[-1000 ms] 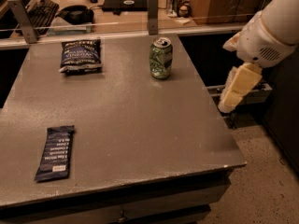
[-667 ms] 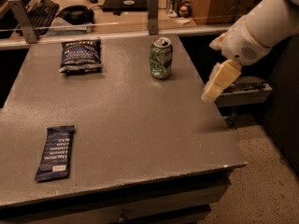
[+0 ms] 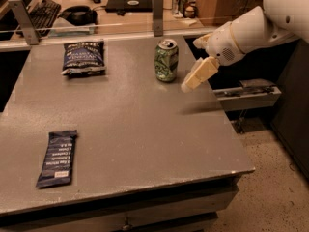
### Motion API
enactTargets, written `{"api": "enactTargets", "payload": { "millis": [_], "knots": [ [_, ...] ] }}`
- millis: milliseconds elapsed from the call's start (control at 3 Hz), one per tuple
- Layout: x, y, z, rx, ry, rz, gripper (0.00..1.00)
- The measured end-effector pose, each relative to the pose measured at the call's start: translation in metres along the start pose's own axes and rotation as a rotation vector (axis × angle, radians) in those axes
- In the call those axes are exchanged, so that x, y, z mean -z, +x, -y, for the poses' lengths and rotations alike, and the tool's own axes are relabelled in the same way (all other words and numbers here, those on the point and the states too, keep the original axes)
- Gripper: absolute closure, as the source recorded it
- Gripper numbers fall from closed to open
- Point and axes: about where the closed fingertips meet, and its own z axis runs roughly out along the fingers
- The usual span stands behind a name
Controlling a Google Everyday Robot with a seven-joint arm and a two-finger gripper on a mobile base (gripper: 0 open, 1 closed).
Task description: Move green can near rxbar blueberry
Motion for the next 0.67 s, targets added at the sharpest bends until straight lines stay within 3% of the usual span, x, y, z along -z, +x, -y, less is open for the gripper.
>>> {"api": "enactTargets", "payload": {
  "millis": [667],
  "knots": [
    [-0.042, -0.004, 0.031, -0.039, 0.014, 0.187, 0.00]
  ]
}}
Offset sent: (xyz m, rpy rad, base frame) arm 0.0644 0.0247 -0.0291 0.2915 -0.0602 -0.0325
